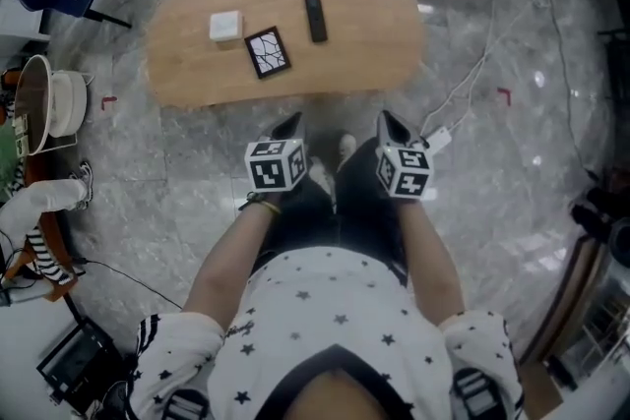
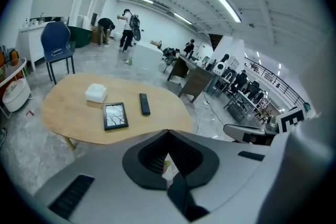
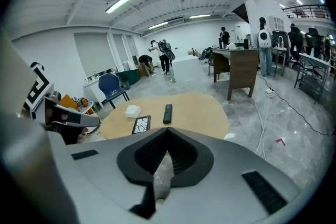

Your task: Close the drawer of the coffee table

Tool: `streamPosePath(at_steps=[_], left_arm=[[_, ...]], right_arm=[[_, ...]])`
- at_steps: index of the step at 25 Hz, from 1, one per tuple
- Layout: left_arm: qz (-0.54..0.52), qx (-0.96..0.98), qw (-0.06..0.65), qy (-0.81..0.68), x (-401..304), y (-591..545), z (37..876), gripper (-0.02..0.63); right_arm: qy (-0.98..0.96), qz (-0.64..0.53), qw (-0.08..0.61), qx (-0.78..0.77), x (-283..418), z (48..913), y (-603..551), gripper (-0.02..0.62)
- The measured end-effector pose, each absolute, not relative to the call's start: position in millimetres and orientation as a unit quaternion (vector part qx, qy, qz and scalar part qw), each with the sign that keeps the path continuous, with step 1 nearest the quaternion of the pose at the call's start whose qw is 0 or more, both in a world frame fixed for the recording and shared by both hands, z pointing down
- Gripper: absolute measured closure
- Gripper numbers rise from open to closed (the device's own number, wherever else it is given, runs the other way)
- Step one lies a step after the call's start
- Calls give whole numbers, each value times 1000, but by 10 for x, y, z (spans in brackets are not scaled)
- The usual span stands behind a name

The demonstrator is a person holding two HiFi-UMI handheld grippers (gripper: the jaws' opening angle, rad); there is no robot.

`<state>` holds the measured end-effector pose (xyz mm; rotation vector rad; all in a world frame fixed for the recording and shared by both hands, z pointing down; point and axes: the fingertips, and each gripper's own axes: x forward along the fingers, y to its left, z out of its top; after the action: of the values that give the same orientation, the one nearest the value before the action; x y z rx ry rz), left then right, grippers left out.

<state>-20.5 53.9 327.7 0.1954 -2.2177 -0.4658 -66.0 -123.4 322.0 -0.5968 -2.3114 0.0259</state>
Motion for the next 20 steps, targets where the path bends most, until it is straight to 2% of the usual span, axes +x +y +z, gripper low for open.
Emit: streamPosePath(at_steps=[20], left_arm=[[-170,110,392,-897,51,459,2449,598]], right_arm=[[-900,20,326,-288,-354,2435,-1078,586]])
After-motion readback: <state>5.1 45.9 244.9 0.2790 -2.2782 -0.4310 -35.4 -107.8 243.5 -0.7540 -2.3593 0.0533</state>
